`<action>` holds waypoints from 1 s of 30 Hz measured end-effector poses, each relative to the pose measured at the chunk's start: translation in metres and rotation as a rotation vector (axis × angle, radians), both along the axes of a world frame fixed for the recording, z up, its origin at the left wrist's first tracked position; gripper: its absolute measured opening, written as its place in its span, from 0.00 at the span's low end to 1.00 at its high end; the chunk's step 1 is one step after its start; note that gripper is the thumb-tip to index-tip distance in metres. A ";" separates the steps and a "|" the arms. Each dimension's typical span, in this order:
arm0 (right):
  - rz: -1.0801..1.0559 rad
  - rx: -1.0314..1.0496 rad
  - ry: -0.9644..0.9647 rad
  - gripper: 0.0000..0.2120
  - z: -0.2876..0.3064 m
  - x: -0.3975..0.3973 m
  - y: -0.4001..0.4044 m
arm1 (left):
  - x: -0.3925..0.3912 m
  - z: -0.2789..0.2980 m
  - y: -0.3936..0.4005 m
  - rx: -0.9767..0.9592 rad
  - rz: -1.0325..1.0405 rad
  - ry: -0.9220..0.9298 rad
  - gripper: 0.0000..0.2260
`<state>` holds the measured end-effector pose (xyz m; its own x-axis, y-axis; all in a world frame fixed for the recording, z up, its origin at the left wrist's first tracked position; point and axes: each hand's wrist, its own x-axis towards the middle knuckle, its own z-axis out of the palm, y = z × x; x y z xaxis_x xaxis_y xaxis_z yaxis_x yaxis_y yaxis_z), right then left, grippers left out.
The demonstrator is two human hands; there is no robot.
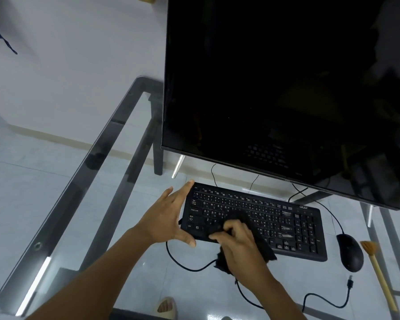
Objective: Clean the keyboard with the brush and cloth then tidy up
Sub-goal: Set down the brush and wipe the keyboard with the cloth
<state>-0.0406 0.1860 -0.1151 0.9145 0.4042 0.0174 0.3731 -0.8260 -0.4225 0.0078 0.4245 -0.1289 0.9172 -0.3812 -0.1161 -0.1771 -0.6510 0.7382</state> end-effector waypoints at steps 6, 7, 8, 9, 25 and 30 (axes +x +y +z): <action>0.143 -0.036 -0.034 0.13 0.003 0.006 0.059 | -0.001 0.002 -0.001 0.011 -0.037 -0.039 0.64; 0.151 -0.037 -0.028 0.13 0.003 0.007 0.054 | -0.001 0.005 -0.001 0.016 -0.037 -0.040 0.64; 0.138 -0.046 -0.020 0.14 0.003 0.006 0.043 | -0.001 0.005 -0.001 0.022 -0.031 -0.035 0.64; 0.098 -0.055 -0.013 0.16 0.002 0.004 0.027 | -0.001 0.009 -0.002 0.028 -0.028 -0.027 0.63; -0.156 0.076 -0.102 0.11 -0.001 0.044 0.058 | -0.004 0.016 -0.007 0.038 0.000 -0.021 0.61; -0.675 0.053 -0.090 0.14 0.000 0.064 0.039 | -0.003 0.013 -0.007 0.069 -0.014 -0.046 0.62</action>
